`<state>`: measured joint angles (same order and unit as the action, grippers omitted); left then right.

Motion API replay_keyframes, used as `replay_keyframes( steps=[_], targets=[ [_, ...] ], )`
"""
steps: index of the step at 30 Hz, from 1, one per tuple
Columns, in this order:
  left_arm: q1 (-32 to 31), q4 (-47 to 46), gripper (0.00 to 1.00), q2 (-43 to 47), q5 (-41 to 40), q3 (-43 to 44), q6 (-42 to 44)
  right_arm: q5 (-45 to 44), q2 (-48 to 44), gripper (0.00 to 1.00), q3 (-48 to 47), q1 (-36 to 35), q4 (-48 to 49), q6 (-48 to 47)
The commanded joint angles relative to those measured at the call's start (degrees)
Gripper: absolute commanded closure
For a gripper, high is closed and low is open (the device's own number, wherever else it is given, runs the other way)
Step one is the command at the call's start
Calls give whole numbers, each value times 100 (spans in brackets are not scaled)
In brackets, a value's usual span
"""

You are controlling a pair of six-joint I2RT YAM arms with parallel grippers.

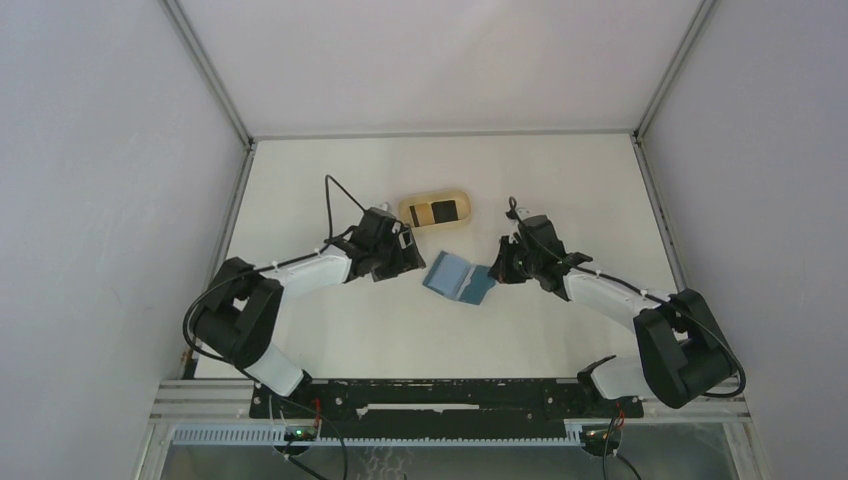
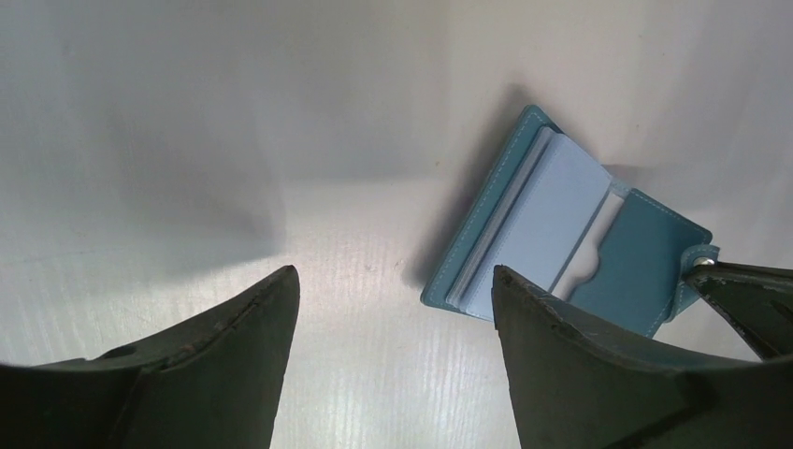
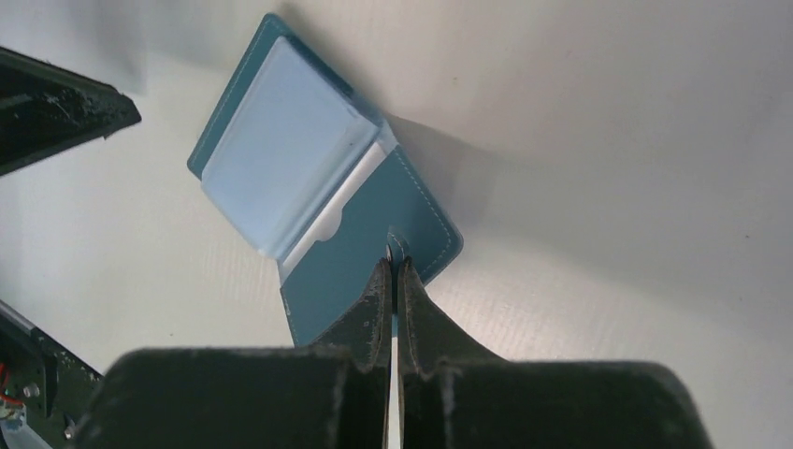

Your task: Take the credit cards out of the card holder

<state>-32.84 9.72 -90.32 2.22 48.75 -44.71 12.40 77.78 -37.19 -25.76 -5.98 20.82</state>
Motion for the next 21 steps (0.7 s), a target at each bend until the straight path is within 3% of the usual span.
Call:
replay_keyframes(
  steps=[1, 21],
  targets=[
    [-42, -172, 21, -120, 204, 378, -73, -211, -19, 100, -64, 190, 77, 203],
    [-111, -1229, 21, -562, 1609, 381, -26, 606, 824, 100, -323, 763, 309, 353]
  ],
)
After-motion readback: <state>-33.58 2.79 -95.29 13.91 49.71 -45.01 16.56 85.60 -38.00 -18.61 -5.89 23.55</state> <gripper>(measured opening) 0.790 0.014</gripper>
